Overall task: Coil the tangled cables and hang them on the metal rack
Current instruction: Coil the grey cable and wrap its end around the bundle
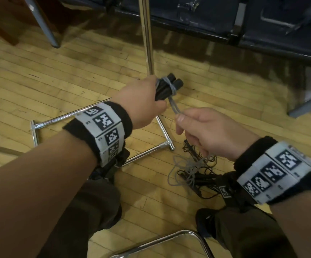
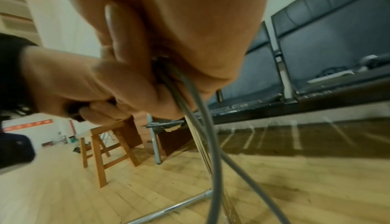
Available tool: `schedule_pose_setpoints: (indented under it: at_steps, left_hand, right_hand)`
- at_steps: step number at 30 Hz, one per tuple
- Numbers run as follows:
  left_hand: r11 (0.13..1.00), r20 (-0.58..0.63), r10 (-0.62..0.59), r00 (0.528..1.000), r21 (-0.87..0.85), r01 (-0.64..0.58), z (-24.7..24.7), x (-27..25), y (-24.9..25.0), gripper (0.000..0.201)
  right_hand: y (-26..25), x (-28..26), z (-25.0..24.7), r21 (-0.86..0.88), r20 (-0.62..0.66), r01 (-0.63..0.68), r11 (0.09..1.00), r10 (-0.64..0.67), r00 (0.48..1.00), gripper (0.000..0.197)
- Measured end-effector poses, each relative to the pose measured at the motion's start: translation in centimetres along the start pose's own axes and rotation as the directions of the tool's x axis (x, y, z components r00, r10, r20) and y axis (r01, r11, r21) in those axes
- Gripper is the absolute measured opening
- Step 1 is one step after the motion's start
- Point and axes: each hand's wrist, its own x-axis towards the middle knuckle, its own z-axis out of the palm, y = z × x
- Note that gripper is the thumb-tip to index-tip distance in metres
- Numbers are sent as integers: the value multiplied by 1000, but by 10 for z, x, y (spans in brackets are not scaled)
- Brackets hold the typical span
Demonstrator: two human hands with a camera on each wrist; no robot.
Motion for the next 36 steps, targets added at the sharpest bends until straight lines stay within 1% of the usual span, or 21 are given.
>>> schedule_pose_setpoints:
  at_steps: [1, 3, 5, 7, 9, 11, 12, 14, 16, 17, 19, 21, 23, 25, 26, 27, 28, 30, 32, 33, 36]
  left_hand:
    - [997, 51, -15, 999, 73, 11, 3, 0, 0, 24]
    - [978, 176, -25, 984, 208, -13, 10, -1, 4, 17]
    - [951, 290, 3, 957, 295, -92, 15, -7, 13, 11]
    - [926, 375, 56, 925, 328, -189, 21, -16, 24, 6]
    - [896, 433, 156, 888, 317, -312, 27, -24, 33, 11]
    - [876, 434, 271, 859, 259, -407, 28, -27, 38, 18]
    - [877, 409, 316, 856, 219, -428, 27, -28, 39, 20]
    - [888, 353, 379, 855, 122, -444, 24, -27, 41, 21]
    - [903, 299, 400, 866, 31, -428, 18, -27, 43, 18]
    - [912, 271, 396, 878, 0, -411, 16, -26, 43, 16]
    - [924, 207, 381, 901, -56, -377, 13, -24, 43, 19]
    - [931, 139, 357, 924, -141, -338, 11, -22, 43, 21]
    - [945, 40, 285, 958, -182, -273, 9, -17, 39, 19]
    - [978, -52, 161, 986, -128, -166, 1, -8, 29, 15]
    - [992, -66, 92, 994, -81, -97, -3, -4, 24, 12]
    - [999, -64, 31, 997, -28, -33, -5, -1, 18, 10]
    - [999, -47, -13, 999, 32, 15, -5, 1, 13, 10]
    - [984, 30, -41, 999, 173, 35, 5, 2, 10, 10]
    - [960, 147, -33, 989, 280, -10, 19, -2, 13, 12]
    - [949, 203, -20, 979, 313, -46, 25, -4, 15, 12]
    - [927, 321, 60, 945, 333, -172, 30, -15, 26, 7]
  right_hand:
    - [-3, -1, 0, -71, 6, 54, 996, -54, 999, 39]
    - [-7, -3, 1, -127, -2, 141, 982, -142, 990, 33]
    - [-7, -4, -1, -102, -66, 174, 979, -181, 981, 27]
    - [-3, -4, -10, -71, -125, 192, 979, -199, 972, 27]
    - [3, -5, -20, -61, -141, 189, 980, -196, 970, 27]
    - [11, -5, -28, -31, -170, 166, 986, -169, 971, 26]
    - [15, -5, -31, 17, -197, 156, 988, -150, 969, 25]
    - [22, -5, -36, 174, -234, 135, 976, -92, 968, 27]
    - [25, -6, -38, 353, -228, 101, 930, -19, 974, 34]
    - [25, -8, -38, 412, -219, 85, 907, 8, 976, 37]
    - [26, -8, -36, 446, -208, 45, 894, 55, 976, 37]
    - [26, -6, -31, 389, -187, -14, 921, 93, 978, 34]
    - [24, -3, -20, 292, -127, -87, 952, 129, 983, 46]
    - [21, -1, -7, 190, -69, -149, 970, 164, 984, 57]
    - [18, -1, -1, 126, -51, -142, 982, 149, 987, 59]
    - [14, -2, 3, 55, -34, -107, 993, 109, 993, 59]
    - [9, -3, 6, -22, -17, -57, 998, 57, 998, 56]
    - [0, -7, 5, -157, -13, 34, 987, -36, 999, 47]
    - [-5, -10, -1, -220, -44, 93, 971, -105, 994, 37]
    - [-6, -11, -5, -212, -69, 115, 970, -132, 989, 34]
    - [-2, -13, -16, -198, -123, 178, 964, -205, 971, 34]
